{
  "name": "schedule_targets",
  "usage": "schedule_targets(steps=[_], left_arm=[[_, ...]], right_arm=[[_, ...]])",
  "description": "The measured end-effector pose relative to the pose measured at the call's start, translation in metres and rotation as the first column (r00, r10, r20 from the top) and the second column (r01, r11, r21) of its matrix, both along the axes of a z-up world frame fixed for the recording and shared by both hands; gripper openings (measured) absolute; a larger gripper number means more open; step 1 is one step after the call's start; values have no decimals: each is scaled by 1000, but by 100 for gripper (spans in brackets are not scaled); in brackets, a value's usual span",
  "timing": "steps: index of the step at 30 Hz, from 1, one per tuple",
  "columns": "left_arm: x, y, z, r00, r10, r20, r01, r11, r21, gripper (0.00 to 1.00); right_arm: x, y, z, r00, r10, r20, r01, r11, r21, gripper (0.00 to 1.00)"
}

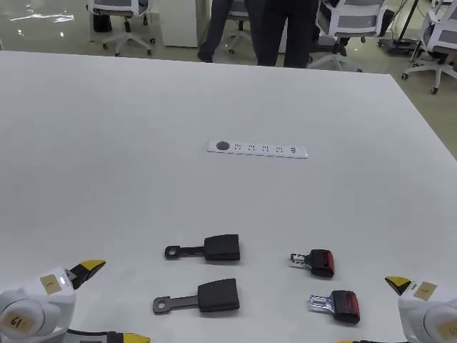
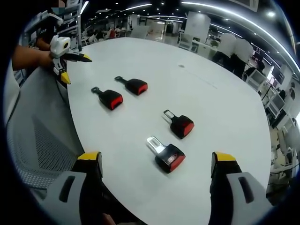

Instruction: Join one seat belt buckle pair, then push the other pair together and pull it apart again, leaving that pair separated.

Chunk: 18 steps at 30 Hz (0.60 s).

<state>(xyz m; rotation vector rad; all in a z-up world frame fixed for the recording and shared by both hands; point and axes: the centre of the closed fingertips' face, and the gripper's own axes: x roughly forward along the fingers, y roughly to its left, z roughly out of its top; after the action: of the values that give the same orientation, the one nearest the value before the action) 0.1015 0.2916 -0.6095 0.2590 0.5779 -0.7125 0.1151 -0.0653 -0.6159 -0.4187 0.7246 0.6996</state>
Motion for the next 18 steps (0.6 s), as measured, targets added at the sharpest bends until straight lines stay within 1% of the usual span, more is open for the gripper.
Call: schedule_targets(steps=[5,10,16,18], left_arm=[[1,2,-2,1000,1,-2,-1,1000,-2,98],[0,0,0,1000,5,0,-5,1000,-1,98],[2,3,-2,1000,7,0,-7,1000,2,98],[1,2,-1,1000,7,1,-7,1000,2,98]], right_arm=[[0,0,-1,1000,-3,0,3,1000,1,97],[1,0,-2,1000,-3,-1,3,1000,0,97],[-1,0,-3,1000,-2,-5,2,1000,-1,96],[-2,1,-2,1000,0,-4,0,1000,-1,96]])
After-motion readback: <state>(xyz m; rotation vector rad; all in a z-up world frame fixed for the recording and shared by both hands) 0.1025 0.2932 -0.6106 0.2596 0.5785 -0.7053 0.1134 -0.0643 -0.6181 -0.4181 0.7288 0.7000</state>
